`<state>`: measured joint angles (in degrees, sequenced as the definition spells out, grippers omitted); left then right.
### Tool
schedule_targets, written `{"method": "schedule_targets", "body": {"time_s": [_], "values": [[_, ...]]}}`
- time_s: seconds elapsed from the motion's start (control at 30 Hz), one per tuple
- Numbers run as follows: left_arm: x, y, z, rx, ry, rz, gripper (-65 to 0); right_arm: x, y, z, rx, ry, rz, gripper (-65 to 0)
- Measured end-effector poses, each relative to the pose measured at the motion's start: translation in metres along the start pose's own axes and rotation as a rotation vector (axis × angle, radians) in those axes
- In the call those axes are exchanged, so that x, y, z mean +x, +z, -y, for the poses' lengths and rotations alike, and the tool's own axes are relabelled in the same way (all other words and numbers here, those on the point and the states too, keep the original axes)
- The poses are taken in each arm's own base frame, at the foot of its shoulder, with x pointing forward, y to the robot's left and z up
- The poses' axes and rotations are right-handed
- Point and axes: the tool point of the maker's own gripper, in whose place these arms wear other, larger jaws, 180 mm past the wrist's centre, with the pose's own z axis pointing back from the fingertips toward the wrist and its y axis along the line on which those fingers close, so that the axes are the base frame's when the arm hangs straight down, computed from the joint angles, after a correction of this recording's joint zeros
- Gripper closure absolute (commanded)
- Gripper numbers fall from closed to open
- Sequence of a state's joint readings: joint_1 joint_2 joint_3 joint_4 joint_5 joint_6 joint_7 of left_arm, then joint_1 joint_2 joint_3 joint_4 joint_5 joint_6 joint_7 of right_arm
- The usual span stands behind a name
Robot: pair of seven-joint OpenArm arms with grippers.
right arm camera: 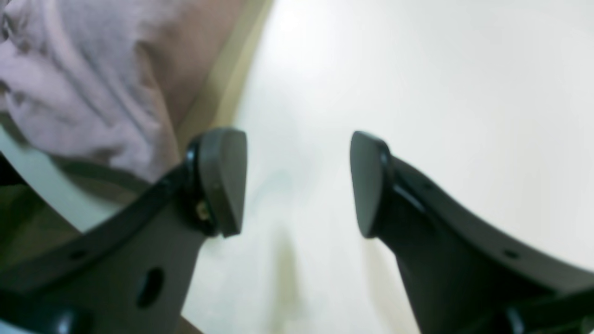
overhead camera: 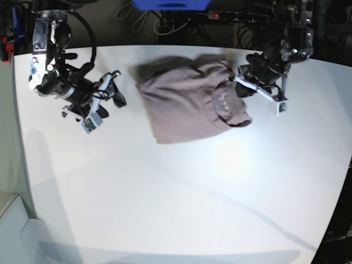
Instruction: Layout the t-shirt on the table in an organized manner, then fold the t-shirt properly
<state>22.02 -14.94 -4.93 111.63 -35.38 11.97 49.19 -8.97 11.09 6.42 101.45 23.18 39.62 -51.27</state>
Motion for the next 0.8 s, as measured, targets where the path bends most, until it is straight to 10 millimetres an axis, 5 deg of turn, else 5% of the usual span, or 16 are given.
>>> {"method": "schedule_targets", "body": {"time_s": [0.13, 0.23, 0.43, 0.8], "values": [[0.004, 0.002, 0.003, -0.035, 0.061, 0.002, -33.5, 0.0, 0.0, 0.0, 0.001, -0.001, -0.003, -35.6], [0.013, 0.005, -0.003, -0.048, 0.116, 0.024, -40.8, 0.0, 0.0, 0.0, 0.001, -0.001, -0.002, -35.6], [0.03, 0.003, 0.007, -0.112, 0.168, 0.054, -41.9, -0.001, -0.001, -0.001, 0.003, -0.002, -0.003, -35.6], [0.004, -0.018, -0.012, -0.079, 0.243, -0.039, -42.1, -0.003, 0.0, -0.001, 0.002, -0.001, -0.011, -35.6]]}}
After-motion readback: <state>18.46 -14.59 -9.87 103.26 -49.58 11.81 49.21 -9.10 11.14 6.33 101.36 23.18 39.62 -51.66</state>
